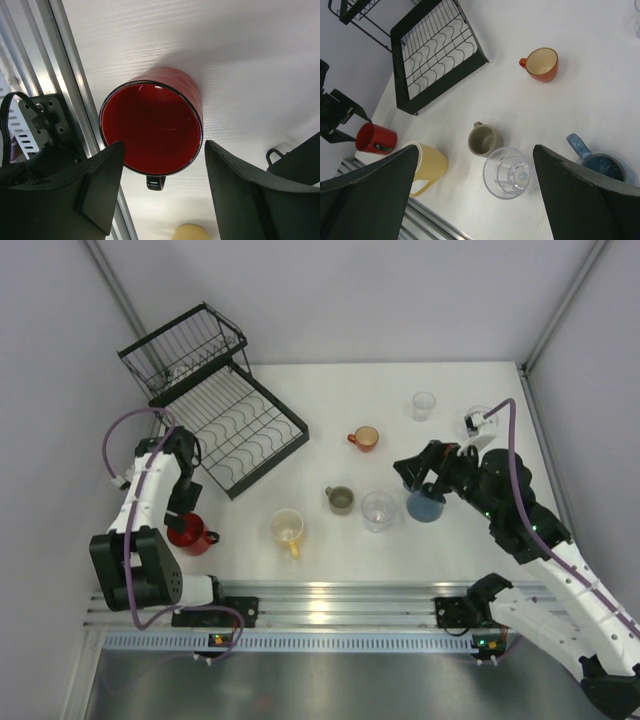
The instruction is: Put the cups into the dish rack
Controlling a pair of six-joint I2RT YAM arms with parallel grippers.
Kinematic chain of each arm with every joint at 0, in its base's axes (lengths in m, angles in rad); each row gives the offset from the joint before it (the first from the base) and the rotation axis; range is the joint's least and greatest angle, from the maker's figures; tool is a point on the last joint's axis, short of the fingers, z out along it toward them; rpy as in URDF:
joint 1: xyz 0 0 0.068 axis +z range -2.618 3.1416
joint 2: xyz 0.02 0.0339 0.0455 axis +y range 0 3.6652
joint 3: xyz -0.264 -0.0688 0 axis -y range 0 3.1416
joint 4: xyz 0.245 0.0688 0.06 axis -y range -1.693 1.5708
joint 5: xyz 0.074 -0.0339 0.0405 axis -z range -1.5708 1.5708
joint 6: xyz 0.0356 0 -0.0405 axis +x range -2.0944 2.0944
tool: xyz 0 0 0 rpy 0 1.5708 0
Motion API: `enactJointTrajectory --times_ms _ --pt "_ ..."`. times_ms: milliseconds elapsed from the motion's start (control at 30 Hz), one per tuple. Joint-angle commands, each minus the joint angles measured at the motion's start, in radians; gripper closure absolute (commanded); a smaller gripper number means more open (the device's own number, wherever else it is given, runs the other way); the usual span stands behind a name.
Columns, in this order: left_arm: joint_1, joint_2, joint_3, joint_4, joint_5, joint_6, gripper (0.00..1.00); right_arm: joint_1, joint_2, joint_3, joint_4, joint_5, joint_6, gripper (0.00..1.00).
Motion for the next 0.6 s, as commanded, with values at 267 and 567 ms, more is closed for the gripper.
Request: enactJointTrajectory --times_ms 267,567 --pt "0.009 -0.026 -0.022 0.046 -0.079 0.008 0.29 0.008 0.013 -0.009 0.049 0.013 -0.03 0.01" --pt "0.009 0.097 -0.032 0.098 -0.003 0.005 0.29 0.008 0.013 -0.012 0.046 -0.003 -0.029 0.01"
